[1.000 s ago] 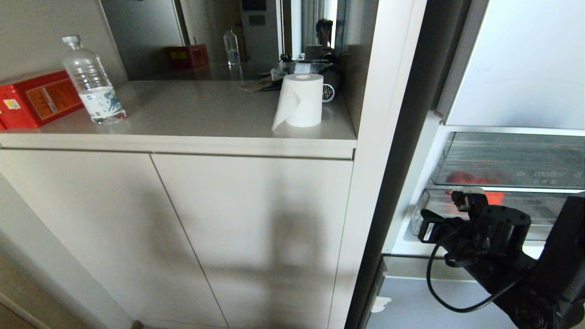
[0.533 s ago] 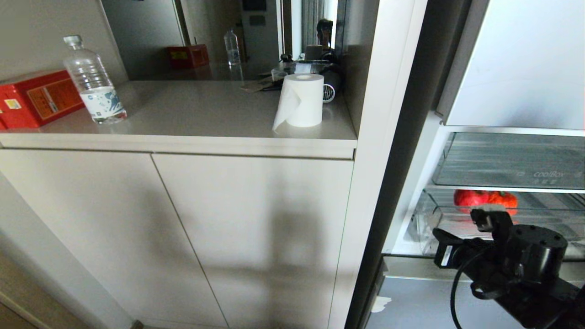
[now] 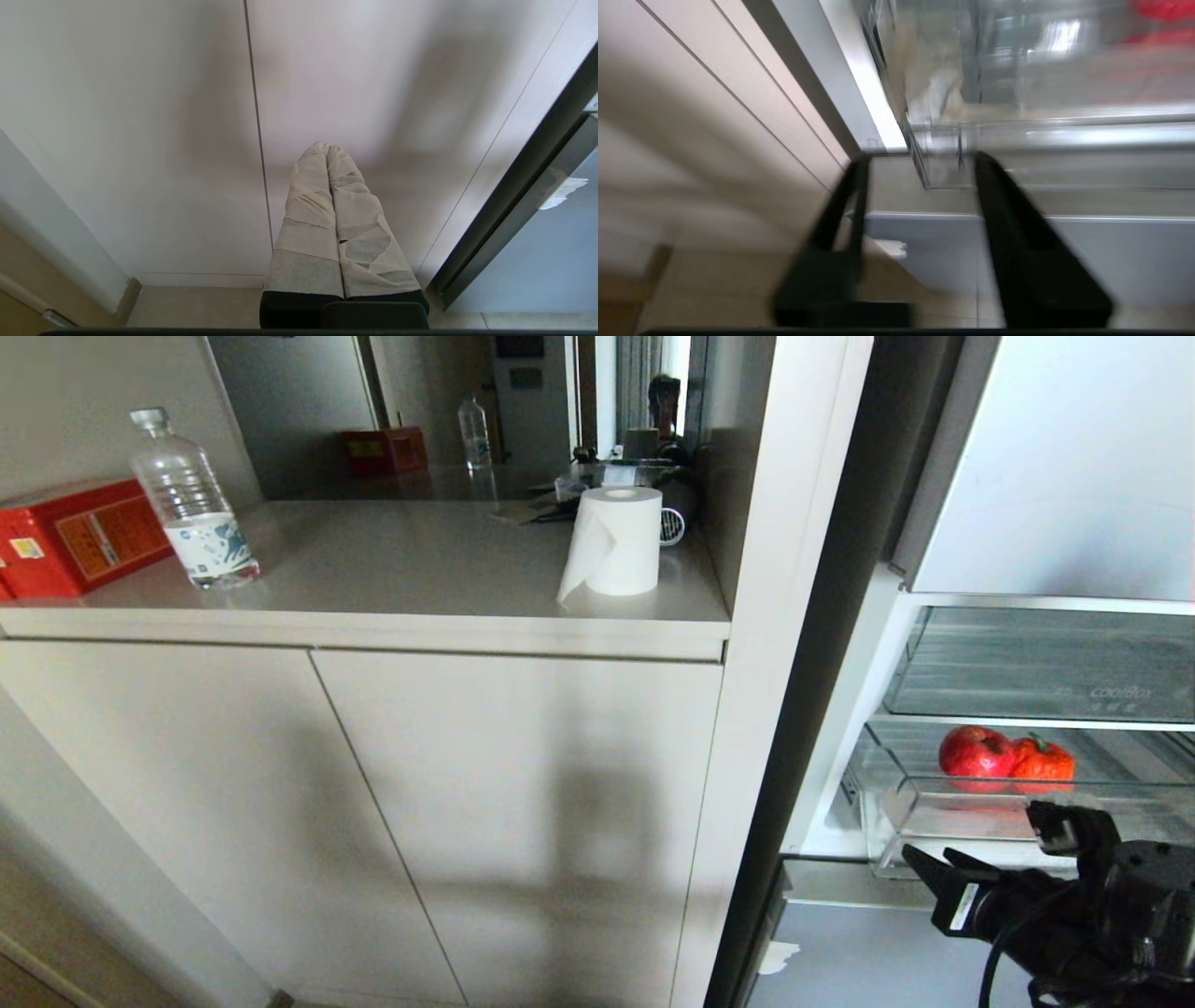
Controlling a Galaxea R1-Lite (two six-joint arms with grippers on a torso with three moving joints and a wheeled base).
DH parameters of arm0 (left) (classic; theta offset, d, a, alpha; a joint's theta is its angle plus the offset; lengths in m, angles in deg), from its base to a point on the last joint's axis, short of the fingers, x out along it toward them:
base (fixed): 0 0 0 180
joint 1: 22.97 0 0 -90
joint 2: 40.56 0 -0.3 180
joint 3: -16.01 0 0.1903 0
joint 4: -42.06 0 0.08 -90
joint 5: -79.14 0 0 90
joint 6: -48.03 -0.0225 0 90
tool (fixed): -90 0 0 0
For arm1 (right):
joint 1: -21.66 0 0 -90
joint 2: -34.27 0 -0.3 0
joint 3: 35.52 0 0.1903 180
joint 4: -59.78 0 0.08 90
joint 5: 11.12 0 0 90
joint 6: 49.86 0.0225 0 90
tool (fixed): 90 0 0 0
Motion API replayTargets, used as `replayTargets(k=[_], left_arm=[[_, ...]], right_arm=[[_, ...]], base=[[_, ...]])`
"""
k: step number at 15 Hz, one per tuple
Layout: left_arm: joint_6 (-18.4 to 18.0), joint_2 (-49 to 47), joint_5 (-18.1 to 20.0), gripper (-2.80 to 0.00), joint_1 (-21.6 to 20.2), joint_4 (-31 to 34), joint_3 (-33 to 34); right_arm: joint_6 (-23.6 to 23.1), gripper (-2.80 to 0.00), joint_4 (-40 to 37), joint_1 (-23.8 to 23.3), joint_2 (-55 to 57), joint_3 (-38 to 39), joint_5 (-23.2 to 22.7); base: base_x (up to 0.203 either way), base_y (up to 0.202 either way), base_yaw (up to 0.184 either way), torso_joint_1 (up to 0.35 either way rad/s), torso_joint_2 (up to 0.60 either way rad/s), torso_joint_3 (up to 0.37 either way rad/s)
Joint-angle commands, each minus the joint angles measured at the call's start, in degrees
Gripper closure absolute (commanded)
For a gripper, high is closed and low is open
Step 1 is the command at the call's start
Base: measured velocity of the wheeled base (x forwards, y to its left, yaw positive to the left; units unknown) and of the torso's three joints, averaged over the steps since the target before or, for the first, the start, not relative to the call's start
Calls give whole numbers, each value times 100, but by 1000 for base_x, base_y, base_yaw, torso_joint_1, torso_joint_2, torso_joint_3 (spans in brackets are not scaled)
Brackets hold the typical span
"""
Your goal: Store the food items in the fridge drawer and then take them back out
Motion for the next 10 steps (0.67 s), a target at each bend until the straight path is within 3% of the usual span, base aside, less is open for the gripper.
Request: replayTargets(k=[1,5,7,10], left_arm=[[2,2,-4,0,-5,-1,0],[2,2,-4,0,1,-1,0],[2,2,-4,0,-7,-7,0],[2,2,4,0,-7,2,0]], right_arm=[[-1,-280,28,0,-553,16,64],[-321,-280,-1084,-40,-2271,-187,144],[-408,-280,-2936,-167,-3053,-808,165],[-502,-280,-6212,-534,-3494,-2467,160]], base=[[0,0,0,0,0,0],[0,0,0,0,0,0],[0,0,0,0,0,0],[0,0,0,0,0,0]])
